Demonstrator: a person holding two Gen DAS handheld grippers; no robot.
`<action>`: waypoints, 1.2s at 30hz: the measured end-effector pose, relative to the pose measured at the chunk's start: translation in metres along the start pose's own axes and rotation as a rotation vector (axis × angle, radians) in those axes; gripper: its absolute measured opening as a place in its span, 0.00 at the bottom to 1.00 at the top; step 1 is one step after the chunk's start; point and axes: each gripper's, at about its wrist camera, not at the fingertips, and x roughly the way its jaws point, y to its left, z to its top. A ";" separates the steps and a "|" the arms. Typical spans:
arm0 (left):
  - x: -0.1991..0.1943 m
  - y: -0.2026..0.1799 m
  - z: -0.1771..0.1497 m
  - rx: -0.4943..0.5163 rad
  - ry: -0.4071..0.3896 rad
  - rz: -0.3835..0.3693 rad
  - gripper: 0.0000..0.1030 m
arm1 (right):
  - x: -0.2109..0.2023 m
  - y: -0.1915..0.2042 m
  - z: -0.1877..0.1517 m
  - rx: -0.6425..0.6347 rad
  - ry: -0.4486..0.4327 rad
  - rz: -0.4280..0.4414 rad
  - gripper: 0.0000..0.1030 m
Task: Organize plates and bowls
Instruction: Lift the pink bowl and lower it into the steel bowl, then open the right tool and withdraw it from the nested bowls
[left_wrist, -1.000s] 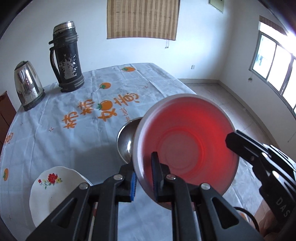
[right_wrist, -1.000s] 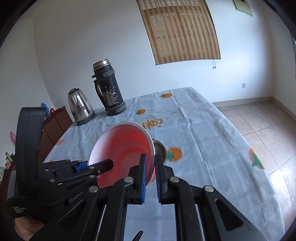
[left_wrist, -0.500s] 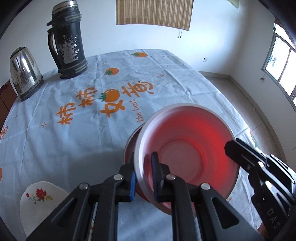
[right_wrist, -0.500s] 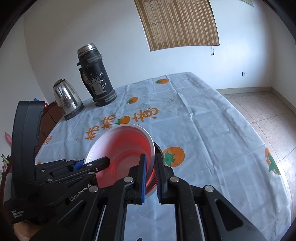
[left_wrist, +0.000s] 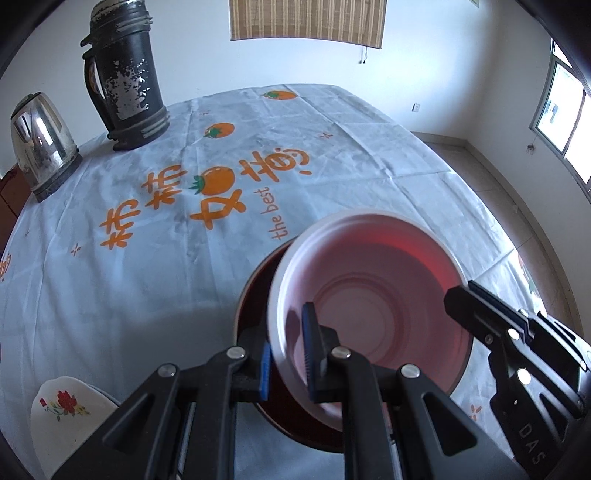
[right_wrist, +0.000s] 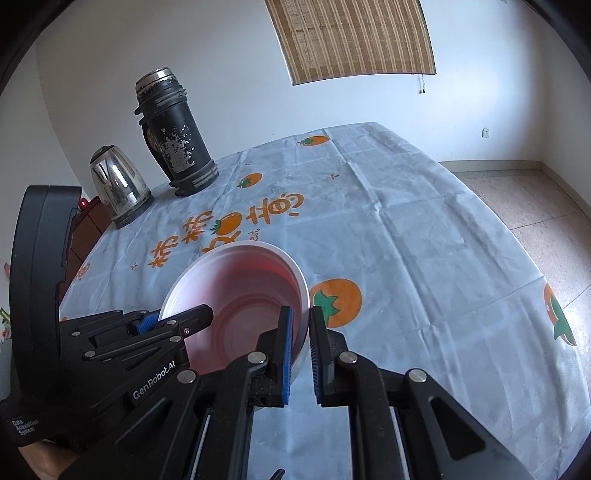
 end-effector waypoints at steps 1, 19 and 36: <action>0.000 0.000 0.001 0.000 0.002 0.003 0.12 | 0.002 0.001 0.000 -0.006 0.003 -0.006 0.10; -0.027 -0.012 -0.007 0.061 -0.046 0.008 0.60 | -0.027 -0.021 0.000 0.118 -0.067 0.064 0.59; -0.066 0.007 -0.008 0.079 -0.195 0.142 0.73 | -0.041 -0.026 -0.010 0.129 -0.092 0.036 0.59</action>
